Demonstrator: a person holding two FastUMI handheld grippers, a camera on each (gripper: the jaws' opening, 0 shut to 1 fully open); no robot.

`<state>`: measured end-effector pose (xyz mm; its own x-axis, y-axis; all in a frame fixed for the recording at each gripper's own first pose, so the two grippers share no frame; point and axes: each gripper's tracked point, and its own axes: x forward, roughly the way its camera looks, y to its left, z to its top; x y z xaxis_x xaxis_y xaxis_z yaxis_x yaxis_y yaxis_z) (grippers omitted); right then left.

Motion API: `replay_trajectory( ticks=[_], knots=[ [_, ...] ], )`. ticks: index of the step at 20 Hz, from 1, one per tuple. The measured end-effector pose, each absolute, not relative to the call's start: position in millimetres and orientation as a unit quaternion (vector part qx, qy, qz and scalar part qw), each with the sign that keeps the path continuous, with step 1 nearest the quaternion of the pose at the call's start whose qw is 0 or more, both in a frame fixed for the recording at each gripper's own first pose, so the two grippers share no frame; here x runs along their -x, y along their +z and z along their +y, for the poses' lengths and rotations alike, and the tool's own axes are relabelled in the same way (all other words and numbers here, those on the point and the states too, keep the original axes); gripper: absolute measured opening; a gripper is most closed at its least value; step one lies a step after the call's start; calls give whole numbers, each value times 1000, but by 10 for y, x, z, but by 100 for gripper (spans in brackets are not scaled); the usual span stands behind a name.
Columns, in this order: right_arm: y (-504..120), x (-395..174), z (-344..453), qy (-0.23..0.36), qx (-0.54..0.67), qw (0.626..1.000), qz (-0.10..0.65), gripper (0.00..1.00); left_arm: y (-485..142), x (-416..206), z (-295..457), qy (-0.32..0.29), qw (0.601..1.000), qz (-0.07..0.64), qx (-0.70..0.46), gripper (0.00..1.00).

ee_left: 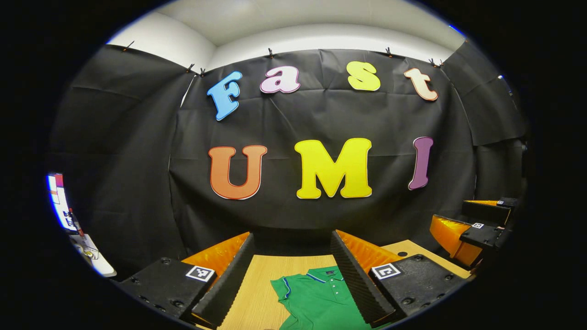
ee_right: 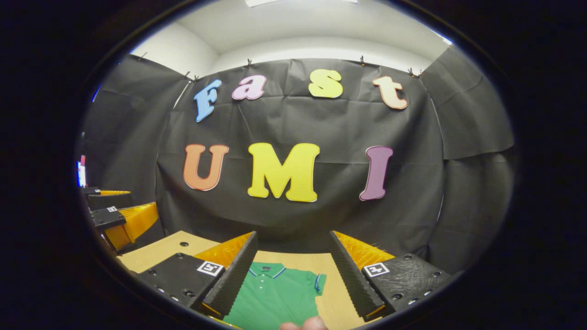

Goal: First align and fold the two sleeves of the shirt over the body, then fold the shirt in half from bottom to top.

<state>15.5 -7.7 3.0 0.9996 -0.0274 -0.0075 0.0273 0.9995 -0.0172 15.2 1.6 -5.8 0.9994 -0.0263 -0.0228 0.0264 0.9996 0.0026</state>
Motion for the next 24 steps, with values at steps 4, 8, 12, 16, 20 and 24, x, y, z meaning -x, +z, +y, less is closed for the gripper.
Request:
replay_trajectory(
  ticks=[4, 8, 12, 16, 20, 24],
  knots=[
    [-55, -218, -159, -22, 7, 1000, 16, 95, -89, -211, -13, -18, 1000, 16, 1, 100],
    [-141, -304, -216, -22, 11, 999, 30, 95, -135, -279, -33, -18, 1000, 19, 3, 100],
    [-410, -474, -326, -24, 7, 998, 61, 95, -148, -359, -46, -17, 1000, 21, -3, 100],
    [-955, -792, -505, -25, 15, 992, 123, 95, -125, -419, -20, -6, 1000, 18, -6, 100],
    [-1637, -1098, -663, -19, 24, 979, 201, 95, -186, -496, -17, 4, 1000, 28, -4, 100],
    [-2253, -1360, -798, -12, 28, 964, 263, 95, -214, -632, -47, 12, 999, 34, -9, 100]
  ],
)
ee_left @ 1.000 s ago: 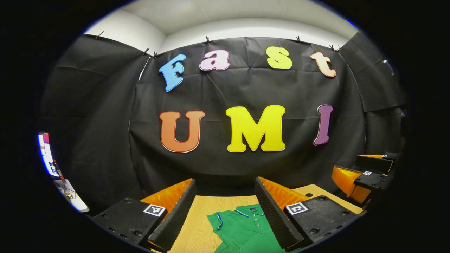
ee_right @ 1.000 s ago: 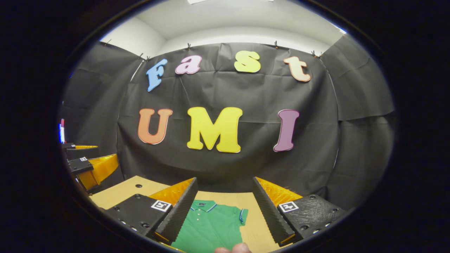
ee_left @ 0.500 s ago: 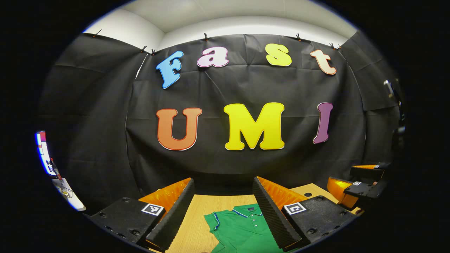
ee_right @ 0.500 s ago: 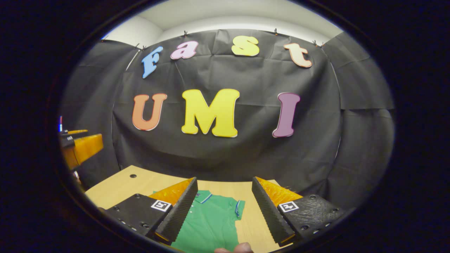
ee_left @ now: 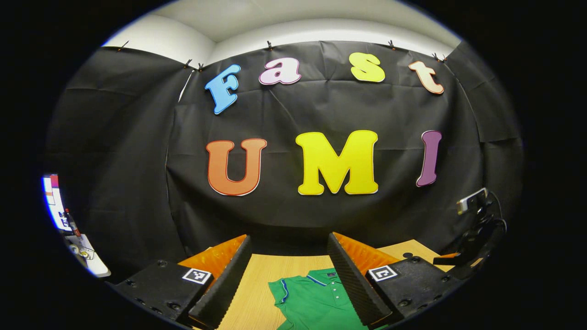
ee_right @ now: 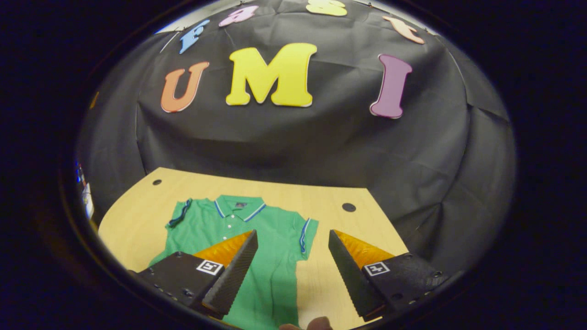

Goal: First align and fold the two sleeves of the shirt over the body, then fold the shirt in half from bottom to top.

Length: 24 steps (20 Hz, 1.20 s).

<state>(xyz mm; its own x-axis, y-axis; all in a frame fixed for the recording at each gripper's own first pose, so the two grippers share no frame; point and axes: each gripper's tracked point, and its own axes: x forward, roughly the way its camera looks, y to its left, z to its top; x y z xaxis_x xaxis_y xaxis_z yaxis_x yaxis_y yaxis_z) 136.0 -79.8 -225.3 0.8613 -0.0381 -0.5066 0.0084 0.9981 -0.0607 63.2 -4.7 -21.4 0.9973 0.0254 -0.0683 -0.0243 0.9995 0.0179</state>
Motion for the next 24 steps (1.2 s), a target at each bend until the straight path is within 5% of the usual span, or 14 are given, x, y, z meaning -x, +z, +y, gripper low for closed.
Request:
replay_trajectory(
  ticks=[16, 19, 20, 23, 24],
  knots=[
    [-3899, -2306, -1153, -10, 33, 910, 414, 96, -200, -1068, -183, 32, 998, 41, -33, 100],
    [-4002, -2329, -1168, -7, 12, 900, 435, 72, -218, -1126, -199, 35, 998, 45, -32, 100],
    [-4052, -2329, -1166, -2, 8, 895, 447, 55, -234, -1135, -217, 34, 998, 48, -31, 100],
    [-4091, -2345, -1184, -16, -33, 884, 466, 28, -176, -1156, -245, 35, 998, 45, -30, 100],
    [-4102, -2360, -1203, -19, -47, 882, 469, 7, -179, -1154, -250, 35, 998, 44, -28, 100]
  ],
)
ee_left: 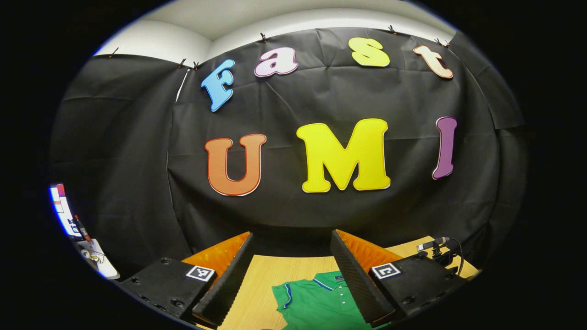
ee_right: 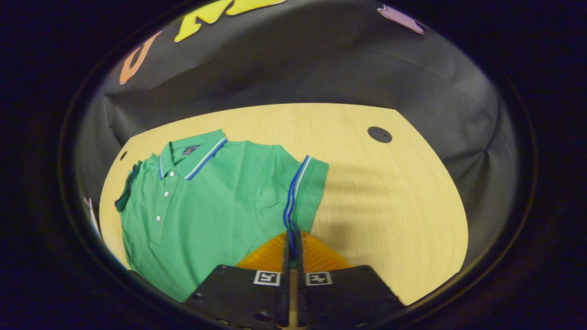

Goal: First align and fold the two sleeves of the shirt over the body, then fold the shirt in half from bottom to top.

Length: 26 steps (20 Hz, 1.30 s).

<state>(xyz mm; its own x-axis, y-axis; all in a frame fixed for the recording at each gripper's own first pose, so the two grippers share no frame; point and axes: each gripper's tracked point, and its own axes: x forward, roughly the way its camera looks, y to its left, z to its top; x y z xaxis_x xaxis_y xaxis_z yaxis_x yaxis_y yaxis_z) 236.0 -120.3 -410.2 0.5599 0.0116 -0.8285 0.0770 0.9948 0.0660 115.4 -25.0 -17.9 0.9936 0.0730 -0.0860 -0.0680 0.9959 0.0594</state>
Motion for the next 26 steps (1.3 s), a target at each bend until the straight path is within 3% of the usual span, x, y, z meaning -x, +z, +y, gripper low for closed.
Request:
replay_trajectory(
  ticks=[3, 8, 14, 23, 24, 25, 26],
  knots=[
    [-3990, -2351, -1192, -18, -83, 878, 470, 0, -226, -1171, -238, 36, 998, 50, -19, 100],
    [-3548, -2446, -1143, -10, -77, 899, 431, 0, -243, -1141, -198, 37, 998, 47, -3, 100],
    [-3099, -2545, -403, 38, -66, 915, 396, 0, -287, -993, 6, 56, 997, 53, 6, 100],
    [-3325, -2497, 739, 98, -61, 896, 429, 1, -363, -713, 430, 108, 992, 66, 1, 100],
    [-3306, -2469, 832, 105, -73, 893, 430, 5, -373, -687, 461, 112, 991, 68, 1, 100],
    [-3268, -2447, 878, 111, -78, 895, 426, 14, -388, -662, 476, 115, 991, 69, 1, 100],
    [-3219, -2427, 887, 116, -76, 898, 418, 43, -392, -654, 484, 115, 991, 69, 2, 100]
  ],
)
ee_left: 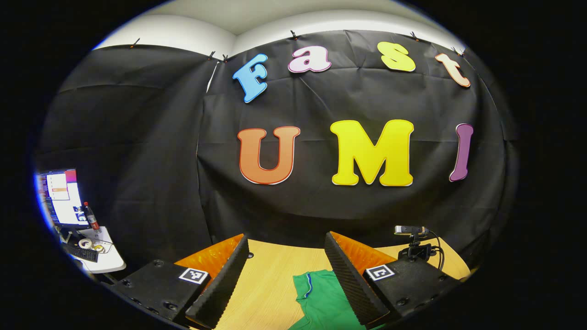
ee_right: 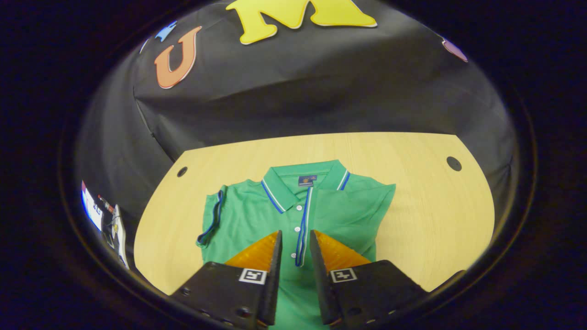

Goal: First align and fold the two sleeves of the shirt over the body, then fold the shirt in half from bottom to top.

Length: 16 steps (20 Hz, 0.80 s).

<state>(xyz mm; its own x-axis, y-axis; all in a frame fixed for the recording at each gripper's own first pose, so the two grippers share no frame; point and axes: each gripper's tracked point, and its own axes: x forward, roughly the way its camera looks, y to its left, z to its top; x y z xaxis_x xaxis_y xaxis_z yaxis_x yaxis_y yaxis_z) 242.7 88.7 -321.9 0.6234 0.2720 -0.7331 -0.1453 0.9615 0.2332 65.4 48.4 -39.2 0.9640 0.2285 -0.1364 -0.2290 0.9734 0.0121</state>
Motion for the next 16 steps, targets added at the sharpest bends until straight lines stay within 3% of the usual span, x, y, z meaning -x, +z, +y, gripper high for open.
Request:
replay_trajectory(
  ticks=[1, 4, 6, 7, 8, 16],
  knots=[
    [-3187, -2390, 879, 121, -73, 900, 413, 48, -417, -655, 488, 115, 991, 69, 1, 100],
    [-3003, -2256, 652, 102, -60, 912, 392, 94, -502, -706, 427, 101, 992, 72, -1, 100],
    [-2818, -2129, 462, 90, -47, 923, 370, 96, -636, -739, 371, 87, 993, 77, 1, 100],
    [-2696, -2062, 350, 80, -45, 929, 358, 92, -696, -775, 344, 77, 994, 81, 3, 100],
    [-2558, -1978, 262, 72, -50, 934, 346, 96, -798, -816, 291, 63, 994, 90, 4, 100],
    [-1765, -1261, -207, 40, -41, 956, 288, 96, -2100, -1317, 36, -24, 976, 215, -10, 100]
  ],
)
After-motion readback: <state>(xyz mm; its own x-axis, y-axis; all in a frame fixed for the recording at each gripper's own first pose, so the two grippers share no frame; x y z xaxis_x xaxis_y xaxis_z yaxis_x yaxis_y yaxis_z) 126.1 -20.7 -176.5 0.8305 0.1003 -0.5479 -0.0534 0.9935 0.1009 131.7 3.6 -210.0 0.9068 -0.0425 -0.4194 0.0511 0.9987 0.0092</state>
